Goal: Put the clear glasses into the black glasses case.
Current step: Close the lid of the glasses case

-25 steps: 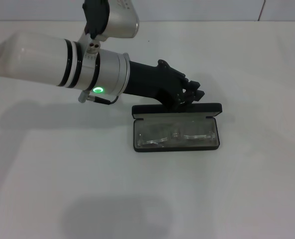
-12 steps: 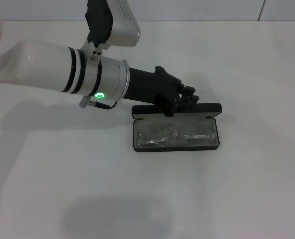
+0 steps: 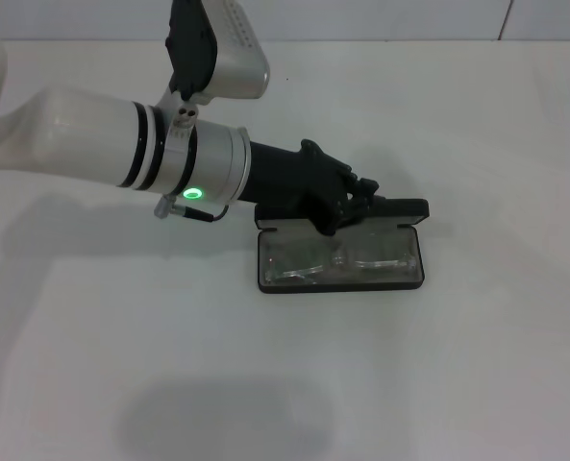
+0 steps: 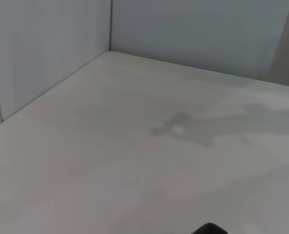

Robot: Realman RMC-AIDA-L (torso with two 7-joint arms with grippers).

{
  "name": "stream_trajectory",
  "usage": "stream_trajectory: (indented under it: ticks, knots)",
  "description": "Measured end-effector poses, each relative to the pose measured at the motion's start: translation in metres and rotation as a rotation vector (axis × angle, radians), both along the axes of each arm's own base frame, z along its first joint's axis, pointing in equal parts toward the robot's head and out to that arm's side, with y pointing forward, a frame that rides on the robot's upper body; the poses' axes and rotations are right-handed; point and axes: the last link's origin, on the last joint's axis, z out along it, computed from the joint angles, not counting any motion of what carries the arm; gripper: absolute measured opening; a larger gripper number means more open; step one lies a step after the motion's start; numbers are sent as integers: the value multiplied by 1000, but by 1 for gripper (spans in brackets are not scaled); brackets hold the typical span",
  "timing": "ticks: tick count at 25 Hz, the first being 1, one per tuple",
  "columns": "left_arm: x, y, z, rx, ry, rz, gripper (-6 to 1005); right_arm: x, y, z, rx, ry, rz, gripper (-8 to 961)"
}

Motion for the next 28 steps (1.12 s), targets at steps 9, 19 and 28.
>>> stream_trajectory:
  ticks: [9,19,28]
  knots:
    - [-9,-9,-2,-26,-8,24,180,0,0,0,-2,1,4,28]
    - [-20,-22,-7,-65,-4,38,183,-1,-1,-1,-4,2,9,29]
    - [-17,-39,-15,-94,-48,0,185,-2,-2,-1,-7,4,17,29]
